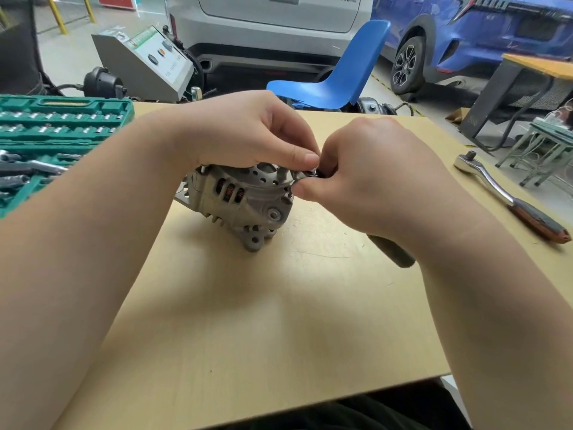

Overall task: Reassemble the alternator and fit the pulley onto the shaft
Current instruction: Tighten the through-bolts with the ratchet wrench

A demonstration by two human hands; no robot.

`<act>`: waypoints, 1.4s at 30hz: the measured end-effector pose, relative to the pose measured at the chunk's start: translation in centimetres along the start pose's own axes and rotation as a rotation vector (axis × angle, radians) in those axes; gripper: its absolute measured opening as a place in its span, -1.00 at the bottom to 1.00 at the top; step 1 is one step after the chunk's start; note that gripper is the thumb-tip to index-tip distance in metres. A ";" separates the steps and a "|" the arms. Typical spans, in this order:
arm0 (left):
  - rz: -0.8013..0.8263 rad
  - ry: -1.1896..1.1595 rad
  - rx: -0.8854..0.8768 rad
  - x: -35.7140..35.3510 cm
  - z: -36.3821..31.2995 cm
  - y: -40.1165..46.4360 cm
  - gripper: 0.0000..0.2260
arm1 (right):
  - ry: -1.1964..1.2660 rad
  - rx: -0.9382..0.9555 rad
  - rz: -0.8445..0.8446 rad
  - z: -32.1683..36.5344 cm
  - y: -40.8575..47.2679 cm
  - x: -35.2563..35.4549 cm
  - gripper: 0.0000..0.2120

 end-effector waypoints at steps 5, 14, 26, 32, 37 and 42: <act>-0.005 -0.001 0.017 0.1 0.0 0.0 -0.80 | 0.083 -0.018 0.008 0.2 -0.1 -0.4 -0.66; -0.048 0.002 0.072 0.1 0.5 0.2 -0.84 | 0.096 0.014 0.057 -0.8 0.0 0.5 -0.87; -0.002 -0.038 0.071 -0.1 0.2 -0.1 -0.87 | 0.221 0.010 0.010 -0.3 -0.5 -0.5 -0.71; -0.013 -0.074 0.086 -0.1 0.3 -0.2 -0.79 | 0.196 0.093 0.046 -0.2 -0.2 0.2 -0.88; -0.011 -0.065 0.077 0.0 0.0 -0.4 -0.83 | 0.128 0.038 -0.019 0.1 -0.5 -0.2 -0.70; -0.012 -0.038 0.072 0.0 -0.2 -0.5 -0.81 | 0.145 0.046 -0.020 0.4 -0.5 -0.2 -0.68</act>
Point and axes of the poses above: each hand's wrist, its own y-axis towards the middle knuckle, its own x-axis out of the back of the hand, z = x × y, the point moved 6 cm from there along y, towards the middle knuckle, and after that the axes turned 10 degrees about y, right-handed, at the moved point
